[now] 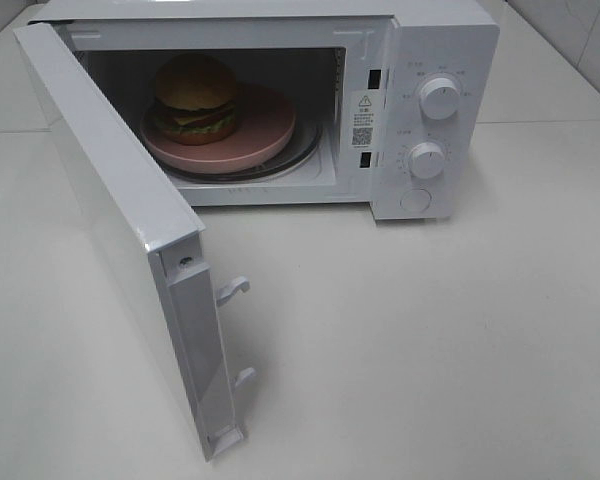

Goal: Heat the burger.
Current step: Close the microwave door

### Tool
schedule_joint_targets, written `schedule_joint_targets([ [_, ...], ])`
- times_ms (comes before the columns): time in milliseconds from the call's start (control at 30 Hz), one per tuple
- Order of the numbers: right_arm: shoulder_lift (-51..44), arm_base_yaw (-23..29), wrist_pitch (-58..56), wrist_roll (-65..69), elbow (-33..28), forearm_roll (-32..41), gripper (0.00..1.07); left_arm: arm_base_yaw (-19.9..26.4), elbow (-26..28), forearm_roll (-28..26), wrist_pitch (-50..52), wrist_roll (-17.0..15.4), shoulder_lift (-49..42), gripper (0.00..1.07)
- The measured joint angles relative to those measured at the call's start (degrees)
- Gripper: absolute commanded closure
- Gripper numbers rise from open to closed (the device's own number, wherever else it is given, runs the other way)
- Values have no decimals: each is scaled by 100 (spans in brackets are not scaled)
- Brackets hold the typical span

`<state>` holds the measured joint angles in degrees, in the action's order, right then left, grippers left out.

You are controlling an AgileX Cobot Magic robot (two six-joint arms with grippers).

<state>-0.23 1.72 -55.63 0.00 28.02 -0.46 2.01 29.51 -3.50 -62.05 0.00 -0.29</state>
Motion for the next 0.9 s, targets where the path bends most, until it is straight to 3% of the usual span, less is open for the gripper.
schedule_joint_targets([
  [900,0,0,0,0,0,0,31,0,0,0,0,0,0,4],
])
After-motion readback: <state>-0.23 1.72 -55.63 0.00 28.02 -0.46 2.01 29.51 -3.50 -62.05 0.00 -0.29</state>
